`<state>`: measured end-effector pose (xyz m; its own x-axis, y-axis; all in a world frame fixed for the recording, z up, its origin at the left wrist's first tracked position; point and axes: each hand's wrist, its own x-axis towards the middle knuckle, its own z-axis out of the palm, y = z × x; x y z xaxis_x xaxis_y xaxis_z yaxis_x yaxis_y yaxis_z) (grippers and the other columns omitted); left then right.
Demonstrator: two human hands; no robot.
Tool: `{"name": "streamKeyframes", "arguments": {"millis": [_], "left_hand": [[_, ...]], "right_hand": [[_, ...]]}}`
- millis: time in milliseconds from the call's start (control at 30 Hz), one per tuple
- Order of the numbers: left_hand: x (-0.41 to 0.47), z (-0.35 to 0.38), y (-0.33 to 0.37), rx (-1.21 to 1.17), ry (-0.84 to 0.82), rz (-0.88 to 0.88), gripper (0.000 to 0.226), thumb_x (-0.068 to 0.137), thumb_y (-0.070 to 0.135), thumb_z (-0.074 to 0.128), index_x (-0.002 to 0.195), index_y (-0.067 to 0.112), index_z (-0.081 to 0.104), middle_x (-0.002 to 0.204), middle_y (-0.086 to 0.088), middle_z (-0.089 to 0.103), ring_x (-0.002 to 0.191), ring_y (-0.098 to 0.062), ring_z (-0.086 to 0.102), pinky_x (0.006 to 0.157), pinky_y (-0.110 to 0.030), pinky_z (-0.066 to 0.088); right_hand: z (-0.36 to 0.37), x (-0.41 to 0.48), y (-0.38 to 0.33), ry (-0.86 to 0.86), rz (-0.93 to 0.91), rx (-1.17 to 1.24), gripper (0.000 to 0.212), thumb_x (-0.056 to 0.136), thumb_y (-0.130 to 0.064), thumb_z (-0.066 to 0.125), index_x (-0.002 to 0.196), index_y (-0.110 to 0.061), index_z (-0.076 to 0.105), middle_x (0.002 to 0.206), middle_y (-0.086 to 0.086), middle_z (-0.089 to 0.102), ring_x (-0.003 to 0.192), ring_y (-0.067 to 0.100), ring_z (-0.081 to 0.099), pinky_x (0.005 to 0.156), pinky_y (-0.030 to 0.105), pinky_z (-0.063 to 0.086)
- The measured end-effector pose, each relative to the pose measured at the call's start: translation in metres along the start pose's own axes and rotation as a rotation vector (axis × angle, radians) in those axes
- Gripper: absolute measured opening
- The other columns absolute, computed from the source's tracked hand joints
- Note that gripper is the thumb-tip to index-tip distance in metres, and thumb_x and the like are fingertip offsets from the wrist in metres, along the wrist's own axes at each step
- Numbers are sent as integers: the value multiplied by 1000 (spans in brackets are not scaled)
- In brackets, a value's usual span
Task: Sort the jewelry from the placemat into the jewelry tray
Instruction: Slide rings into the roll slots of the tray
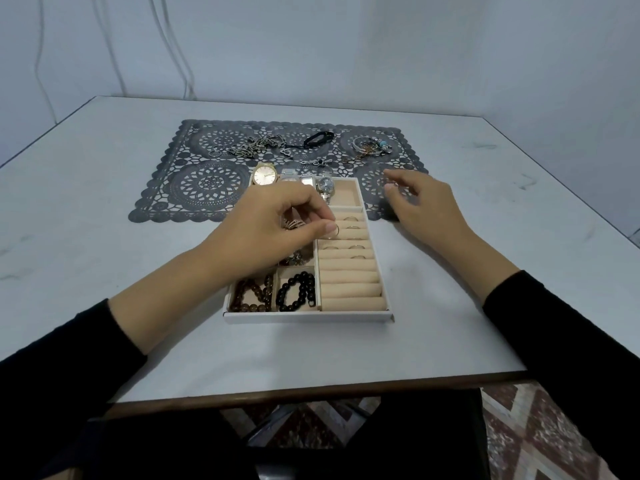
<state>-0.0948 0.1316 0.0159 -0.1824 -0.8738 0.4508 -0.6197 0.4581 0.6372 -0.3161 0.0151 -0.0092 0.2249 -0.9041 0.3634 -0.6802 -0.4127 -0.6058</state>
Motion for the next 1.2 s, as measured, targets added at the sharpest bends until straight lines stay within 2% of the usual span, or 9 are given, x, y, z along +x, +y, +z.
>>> {"name": "streamKeyframes", "arguments": {"millis": [33,100,167,300,433,667,867,1200], "left_hand": [[0,1,0,11,-13,8,6,85,22,75,88,17,73,81,14,69,75,-1,61,67,-9,42],[1,1,1,34,-39,29,8,84,24,76,88,18,73,82,13,70,78,-2,63,68,-8,42],[1,1,0,54,-74,58,9,83,25,77,88,18,73,82,12,70,81,-3,64,71,-9,44],[2,1,-3,78,-129,107,9,83,24,77,88,17,73,85,10,71,84,-7,67,76,-22,53],[2,3,-3,83,-167,121,8,85,24,76,89,17,73,85,9,71,85,-8,67,76,-33,54],[3,3,-4,88,-205,146,9,85,25,76,87,16,75,86,10,71,85,-8,67,78,-33,54],[7,-5,-5,85,-322,112,10,88,26,70,94,21,77,94,12,70,92,-6,67,84,-33,54],[14,-6,-3,17,-367,-56,9,82,28,77,91,26,76,93,14,72,94,-4,66,90,-37,53]], "right_hand": [[0,2,-1,-31,-35,-69,37,95,-31,53,129,-19,59,129,-2,60,120,14,53,99,17,33],[1,4,-2,-74,-67,-155,38,97,-26,50,132,-11,55,129,4,60,119,20,51,84,11,28],[3,4,-3,-97,-80,-205,33,98,-23,49,124,-5,57,118,10,63,110,26,54,74,19,30],[6,6,1,-167,-67,-214,30,98,-24,48,117,-3,59,116,12,64,108,27,55,89,32,38],[6,5,0,-181,-69,-232,31,98,-24,47,116,-2,59,117,13,63,109,28,54,91,36,39],[5,4,-2,-180,-62,-212,31,98,-25,47,121,-8,60,122,8,63,114,25,53,92,31,37],[5,3,-3,-175,-68,-214,32,99,-25,46,121,-7,59,124,9,61,116,26,52,95,32,36],[5,5,-1,-171,-76,-212,32,99,-26,46,123,-8,59,126,9,61,117,25,52,94,29,35]]}}
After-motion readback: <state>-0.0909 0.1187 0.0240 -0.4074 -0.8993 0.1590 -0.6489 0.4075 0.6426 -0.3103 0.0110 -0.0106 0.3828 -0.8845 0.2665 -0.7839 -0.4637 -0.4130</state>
